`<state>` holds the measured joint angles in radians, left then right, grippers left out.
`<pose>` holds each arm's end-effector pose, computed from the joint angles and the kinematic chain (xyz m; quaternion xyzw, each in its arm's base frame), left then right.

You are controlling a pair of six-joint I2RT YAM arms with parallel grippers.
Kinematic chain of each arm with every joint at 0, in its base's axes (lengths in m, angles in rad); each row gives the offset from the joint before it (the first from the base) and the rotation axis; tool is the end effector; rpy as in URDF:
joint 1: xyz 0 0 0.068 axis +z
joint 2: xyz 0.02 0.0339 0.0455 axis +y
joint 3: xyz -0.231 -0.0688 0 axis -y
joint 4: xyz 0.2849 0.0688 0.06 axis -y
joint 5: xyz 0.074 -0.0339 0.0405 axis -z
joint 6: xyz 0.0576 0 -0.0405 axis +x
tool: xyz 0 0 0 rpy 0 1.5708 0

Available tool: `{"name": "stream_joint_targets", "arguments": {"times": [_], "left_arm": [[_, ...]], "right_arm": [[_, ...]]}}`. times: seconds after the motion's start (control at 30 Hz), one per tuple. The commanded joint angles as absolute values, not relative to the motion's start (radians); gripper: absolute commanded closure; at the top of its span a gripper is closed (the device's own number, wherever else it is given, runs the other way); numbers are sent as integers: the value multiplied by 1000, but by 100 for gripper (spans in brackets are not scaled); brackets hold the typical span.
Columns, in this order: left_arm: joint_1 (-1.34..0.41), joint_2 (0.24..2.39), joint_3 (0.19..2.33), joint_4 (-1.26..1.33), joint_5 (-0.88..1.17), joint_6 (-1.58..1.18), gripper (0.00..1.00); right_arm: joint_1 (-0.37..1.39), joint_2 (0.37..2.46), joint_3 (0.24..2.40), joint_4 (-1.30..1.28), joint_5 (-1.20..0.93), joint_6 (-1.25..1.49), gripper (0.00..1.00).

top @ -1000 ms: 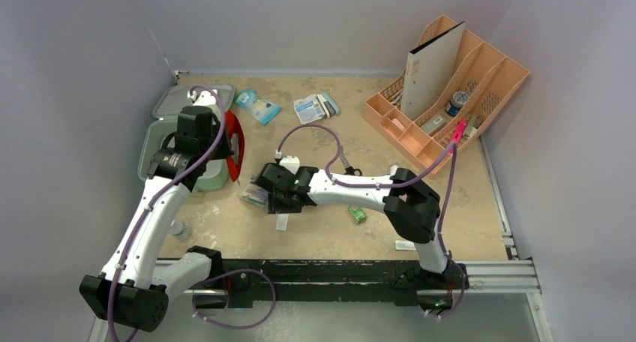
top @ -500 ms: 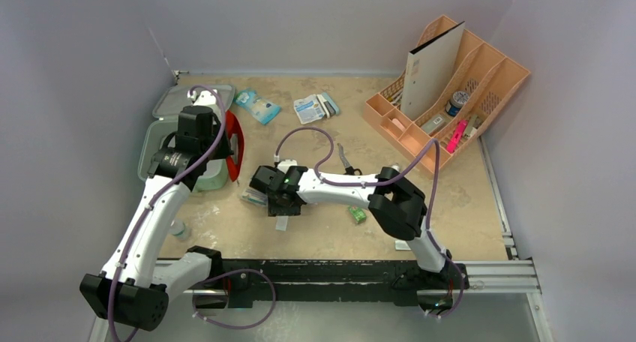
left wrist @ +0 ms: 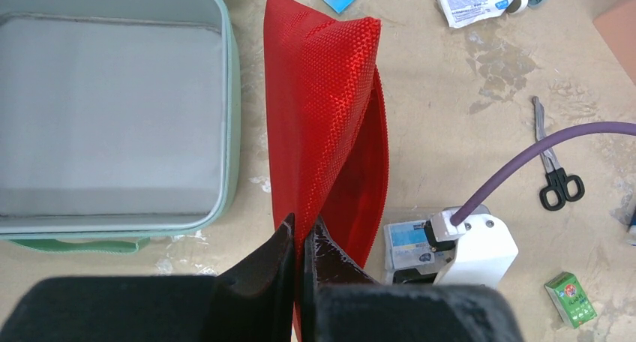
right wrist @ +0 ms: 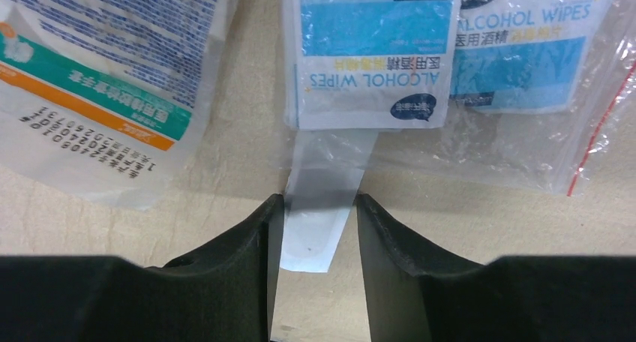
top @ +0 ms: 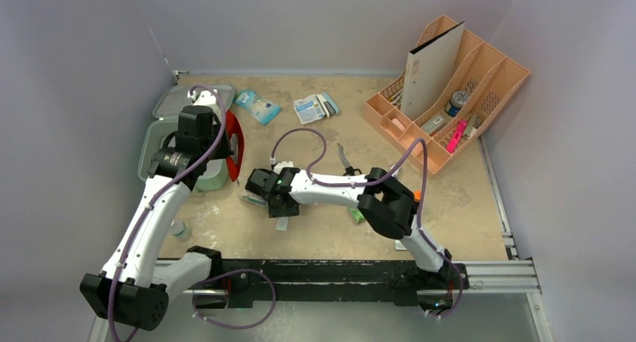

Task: Organize the medicine kit
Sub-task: Pick up the medical item at the center of the board.

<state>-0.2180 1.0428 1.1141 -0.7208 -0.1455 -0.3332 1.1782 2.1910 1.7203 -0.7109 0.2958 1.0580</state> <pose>0.2828 -0.0541 0.3140 -0.0837 0.8901 -0.0580 0.4443 0.2008 0.4411 0.1063 -0.0298 0.9704 0.1088 0.2137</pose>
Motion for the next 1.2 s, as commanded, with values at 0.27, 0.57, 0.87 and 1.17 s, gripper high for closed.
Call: {"name": "stream_joint_targets", "arguments": {"times": [0.27,0.57,0.87,1.17], "left_arm": [[-213,1018,1121,-691,-136,-345,100],[-213,1033,1120,-682,-97,-344,100],[-213,1046,1110,-662,-26,-341,100],[-213,1055,1102,-640,66,-347,100]], "right_arm": [[1188,2077,1566,-753,309,924,74],[1188,1922,1396,-661,228,852,85],[1184,1815,1409,-663,185,800,89],[1098,1682,1443,-607,192,808,89]]}}
